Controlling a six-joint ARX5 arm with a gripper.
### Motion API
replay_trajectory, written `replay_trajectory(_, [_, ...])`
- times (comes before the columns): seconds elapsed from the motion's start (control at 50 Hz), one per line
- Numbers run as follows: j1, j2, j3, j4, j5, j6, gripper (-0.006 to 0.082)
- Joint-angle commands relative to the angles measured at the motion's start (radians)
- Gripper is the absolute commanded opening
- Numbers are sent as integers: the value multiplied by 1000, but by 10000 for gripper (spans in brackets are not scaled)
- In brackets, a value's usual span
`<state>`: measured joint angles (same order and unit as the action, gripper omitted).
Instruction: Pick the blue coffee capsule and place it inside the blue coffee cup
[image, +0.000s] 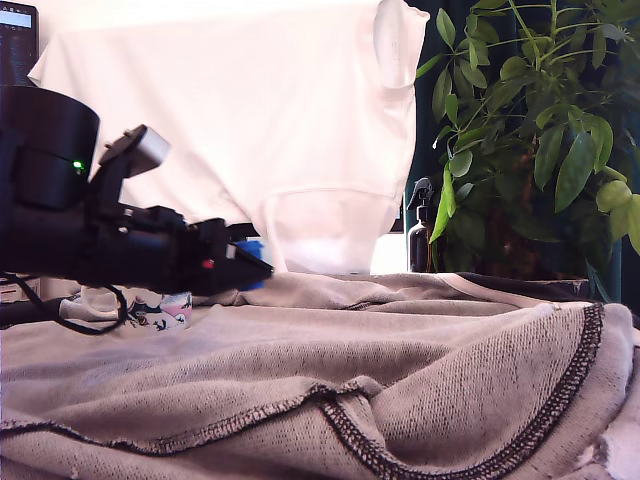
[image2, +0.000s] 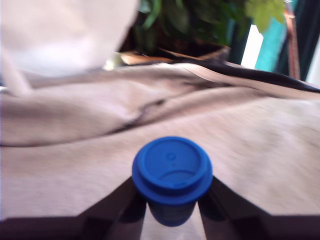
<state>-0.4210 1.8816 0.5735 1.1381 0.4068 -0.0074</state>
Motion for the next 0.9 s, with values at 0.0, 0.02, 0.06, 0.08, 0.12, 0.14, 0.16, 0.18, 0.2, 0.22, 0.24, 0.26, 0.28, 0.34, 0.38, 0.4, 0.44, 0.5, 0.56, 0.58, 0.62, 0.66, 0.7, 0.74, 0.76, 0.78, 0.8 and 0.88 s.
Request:
replay_trajectory(0.0, [35,-38,13,14,-13,8,159])
replay_trajectory(0.02, [43,-42,15,14,-20,8,159])
replay_trajectory(0.06, [62,-54,18,15,-33,8,159])
replay_trajectory(0.08, [72,-60,20,15,-39,8,159])
replay_trajectory(0.12, [92,-72,23,14,-49,8,159])
replay_trajectory(0.14, [103,-80,24,14,-55,8,159])
replay_trajectory(0.16, [111,-85,26,14,-60,8,159])
replay_trajectory(0.18, [121,-92,27,14,-62,8,159])
replay_trajectory(0.2, [129,-99,29,14,-64,8,159])
replay_trajectory(0.22, [138,-105,30,14,-68,7,159])
replay_trajectory(0.24, [145,-111,31,13,-69,7,159])
replay_trajectory(0.26, [151,-117,31,13,-72,7,159])
replay_trajectory(0.28, [159,-122,31,13,-77,8,159])
replay_trajectory(0.34, [177,-132,31,7,-93,8,159])
replay_trajectory(0.38, [186,-135,31,-2,-111,8,159])
replay_trajectory(0.4, [190,-135,32,-10,-120,8,159])
replay_trajectory(0.44, [196,-135,32,-31,-134,8,159])
replay_trajectory(0.5, [203,-135,35,-74,-146,8,159])
replay_trajectory(0.56, [206,-135,38,-108,-147,8,161])
replay_trajectory(0.58, [206,-135,39,-115,-147,8,163])
replay_trajectory(0.62, [206,-135,40,-123,-151,9,169])
replay_trajectory(0.66, [206,-135,41,-124,-159,9,169])
replay_trajectory(0.7, [206,-135,43,-129,-163,9,173])
replay_trajectory(0.74, [206,-135,45,-136,-164,8,205])
replay_trajectory(0.76, [206,-135,46,-140,-164,8,234])
replay_trajectory(0.78, [206,-135,47,-145,-165,8,281])
replay_trajectory(0.8, [206,-135,48,-148,-165,8,334])
replay_trajectory(0.88, [206,-135,51,-163,-164,8,559])
